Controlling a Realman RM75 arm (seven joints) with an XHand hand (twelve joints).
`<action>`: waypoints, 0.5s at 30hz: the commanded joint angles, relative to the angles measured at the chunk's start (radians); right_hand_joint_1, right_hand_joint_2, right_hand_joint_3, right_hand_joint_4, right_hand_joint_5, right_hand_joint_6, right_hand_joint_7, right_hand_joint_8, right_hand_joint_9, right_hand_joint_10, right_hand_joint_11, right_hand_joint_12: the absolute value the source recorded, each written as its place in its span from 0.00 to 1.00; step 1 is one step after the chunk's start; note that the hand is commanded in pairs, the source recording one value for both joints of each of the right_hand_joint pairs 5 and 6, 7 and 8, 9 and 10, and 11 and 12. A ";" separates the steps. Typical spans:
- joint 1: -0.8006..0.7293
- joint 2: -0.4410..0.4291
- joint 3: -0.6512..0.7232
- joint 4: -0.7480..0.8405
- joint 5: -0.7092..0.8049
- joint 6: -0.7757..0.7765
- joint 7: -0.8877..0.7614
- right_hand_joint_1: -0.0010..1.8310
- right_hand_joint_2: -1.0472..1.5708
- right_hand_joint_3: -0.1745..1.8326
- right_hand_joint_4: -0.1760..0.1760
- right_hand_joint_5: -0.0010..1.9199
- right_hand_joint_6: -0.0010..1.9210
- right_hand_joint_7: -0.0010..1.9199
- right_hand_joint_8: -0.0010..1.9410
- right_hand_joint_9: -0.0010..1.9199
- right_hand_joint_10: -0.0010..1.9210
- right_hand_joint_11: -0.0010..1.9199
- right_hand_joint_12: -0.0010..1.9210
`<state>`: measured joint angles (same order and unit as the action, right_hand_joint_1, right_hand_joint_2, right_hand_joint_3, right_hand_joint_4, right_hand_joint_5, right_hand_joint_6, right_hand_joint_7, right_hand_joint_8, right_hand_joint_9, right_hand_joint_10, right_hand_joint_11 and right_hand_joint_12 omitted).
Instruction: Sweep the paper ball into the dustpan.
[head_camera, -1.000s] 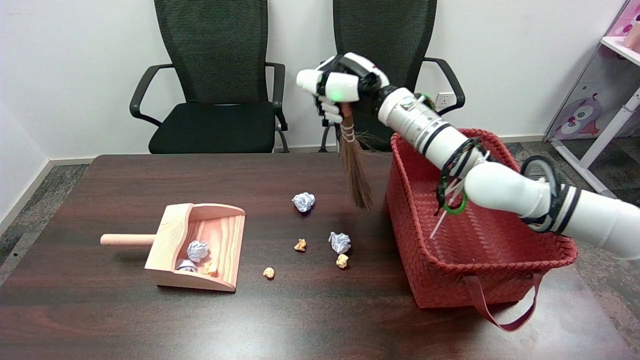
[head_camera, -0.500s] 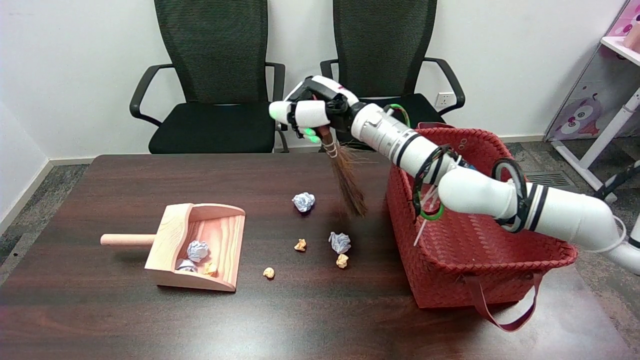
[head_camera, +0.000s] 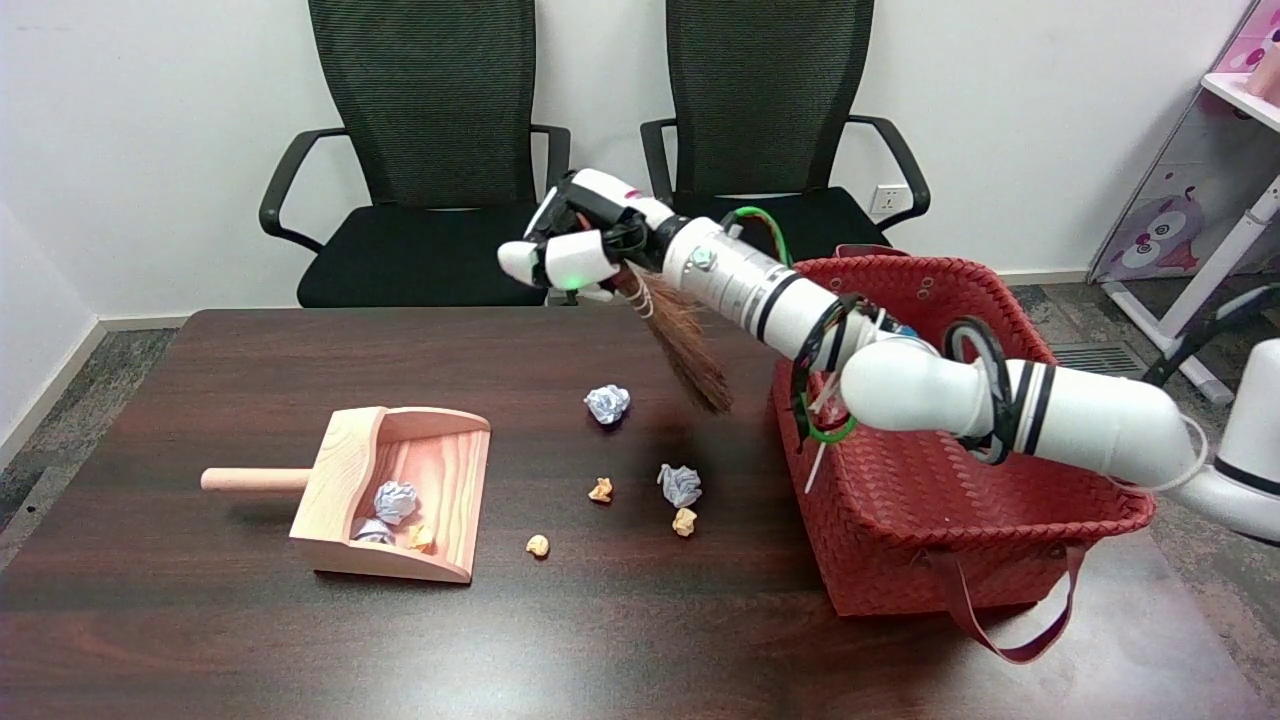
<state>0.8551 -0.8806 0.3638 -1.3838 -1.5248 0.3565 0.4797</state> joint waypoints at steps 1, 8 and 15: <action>0.116 -0.087 -0.172 0.080 -0.043 -0.008 -0.049 0.53 1.00 0.75 0.62 1.00 1.00 1.00 0.99 1.00 1.00 1.00 1.00; 0.113 -0.132 -0.189 0.134 -0.043 -0.051 0.006 0.53 1.00 0.61 0.56 1.00 1.00 1.00 0.99 1.00 1.00 1.00 1.00; 0.094 -0.170 -0.190 0.201 -0.043 -0.062 0.078 0.53 1.00 0.52 0.53 1.00 1.00 1.00 0.99 1.00 1.00 1.00 1.00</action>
<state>0.9352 -0.9618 0.2347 -1.3015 -1.5584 0.3330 0.4674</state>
